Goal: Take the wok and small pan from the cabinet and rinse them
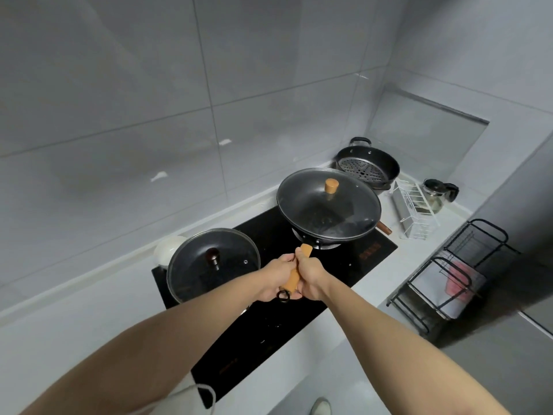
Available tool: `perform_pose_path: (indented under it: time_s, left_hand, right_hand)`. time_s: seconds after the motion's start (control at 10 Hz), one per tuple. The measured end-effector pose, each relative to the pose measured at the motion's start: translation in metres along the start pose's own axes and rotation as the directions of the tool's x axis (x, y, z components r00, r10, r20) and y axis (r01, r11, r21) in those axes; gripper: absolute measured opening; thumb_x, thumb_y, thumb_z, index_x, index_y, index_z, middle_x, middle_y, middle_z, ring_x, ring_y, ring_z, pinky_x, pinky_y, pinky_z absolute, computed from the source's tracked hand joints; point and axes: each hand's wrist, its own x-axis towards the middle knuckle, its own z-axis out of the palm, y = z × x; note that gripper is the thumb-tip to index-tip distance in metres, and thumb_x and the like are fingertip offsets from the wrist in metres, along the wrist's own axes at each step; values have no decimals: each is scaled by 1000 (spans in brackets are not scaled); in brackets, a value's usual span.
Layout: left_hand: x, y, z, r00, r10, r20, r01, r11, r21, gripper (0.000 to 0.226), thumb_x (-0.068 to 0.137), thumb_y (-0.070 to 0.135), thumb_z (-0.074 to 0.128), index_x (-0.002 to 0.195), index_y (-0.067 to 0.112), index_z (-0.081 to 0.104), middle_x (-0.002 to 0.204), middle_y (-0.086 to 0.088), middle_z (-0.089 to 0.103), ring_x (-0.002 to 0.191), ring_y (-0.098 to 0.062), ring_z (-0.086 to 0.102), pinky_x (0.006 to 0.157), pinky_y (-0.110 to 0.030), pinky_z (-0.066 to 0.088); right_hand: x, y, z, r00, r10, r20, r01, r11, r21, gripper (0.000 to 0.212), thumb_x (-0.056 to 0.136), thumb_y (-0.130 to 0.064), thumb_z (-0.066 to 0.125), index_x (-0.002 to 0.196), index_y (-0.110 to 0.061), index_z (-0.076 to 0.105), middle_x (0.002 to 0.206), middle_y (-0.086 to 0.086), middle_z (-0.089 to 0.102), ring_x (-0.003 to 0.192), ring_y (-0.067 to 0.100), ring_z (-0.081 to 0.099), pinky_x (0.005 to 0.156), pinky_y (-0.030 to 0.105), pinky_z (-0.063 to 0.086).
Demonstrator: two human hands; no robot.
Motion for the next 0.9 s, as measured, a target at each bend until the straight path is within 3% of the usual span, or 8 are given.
perform_pose_path:
  time_s: [0.2, 0.3, 0.4, 0.5, 0.6, 0.7, 0.8, 0.9]
  left_hand:
    - [-5, -3, -1, 999, 18, -34, -14, 993, 115, 36, 102, 35, 45, 137, 25, 48, 114, -19, 69, 92, -31, 71, 55, -31, 50]
    - [-20, -3, -7, 999, 27, -31, -22, 987, 157, 19, 102, 24, 43, 106, 17, 61, 101, -17, 70, 81, -28, 70, 56, -30, 50]
    - [-43, -3, -13, 991, 74, -109, -44, 966, 255, 18, 103, 21, 41, 98, 20, 58, 98, -4, 63, 91, -21, 62, 88, -39, 56]
    - [-65, -6, -22, 974, 157, -160, -92, 931, 352, 36, 103, 25, 43, 139, 20, 46, 127, -3, 52, 114, -22, 55, 99, -41, 52]
    - [-100, -4, -34, 971, 209, -118, -139, 890, 433, 49, 102, 27, 45, 149, 19, 36, 140, -5, 46, 116, -21, 55, 98, -40, 53]
    - [-135, 12, -44, 951, 289, -106, -202, 846, 494, 49, 101, 27, 47, 148, 18, 38, 133, -6, 51, 115, -21, 56, 92, -36, 56]
    - [-160, 27, -51, 911, 388, -137, -266, 810, 523, 47, 99, 28, 48, 144, 17, 42, 123, -8, 56, 107, -23, 59, 82, -35, 56]
    - [-188, 40, -56, 851, 504, -151, -330, 735, 593, 40, 94, 29, 49, 133, 19, 50, 116, -10, 61, 96, -27, 62, 77, -35, 55]
  right_hand:
    - [-8, 3, -7, 999, -28, -45, 22, 991, -133, 45, 105, -41, 39, 109, -1, 59, 85, 14, 64, 73, 23, 67, 72, 39, 61]
    - [-15, 13, -8, 992, -72, -100, 53, 981, -186, 45, 104, -44, 41, 108, -3, 60, 88, 14, 69, 75, 24, 69, 71, 38, 62]
    - [-35, 24, -9, 979, -130, -154, 77, 948, -310, 45, 101, -46, 45, 105, -6, 64, 95, 14, 71, 78, 23, 70, 63, 33, 60]
    - [-57, 30, -13, 916, -267, -299, 131, 904, -407, 32, 100, -32, 52, 84, -5, 59, 80, 9, 62, 74, 24, 65, 67, 39, 63]
    - [-94, 28, -9, 845, -399, -355, 176, 835, -521, 31, 96, -22, 52, 67, -8, 52, 63, 7, 54, 59, 24, 57, 74, 50, 62]
    - [-135, 16, -4, 782, -527, -332, 218, 731, -647, 40, 90, -20, 53, 53, -17, 36, 47, -3, 41, 49, 20, 43, 78, 53, 60]
    - [-180, 1, 7, 757, -595, -270, 254, 648, -718, 23, 88, -32, 57, 72, -19, 47, 73, -1, 57, 75, 23, 56, 86, 50, 56]
    - [-229, -15, 19, 714, -679, -172, 271, 495, -826, 27, 92, -38, 57, 107, -15, 55, 103, 4, 63, 94, 22, 58, 83, 34, 47]
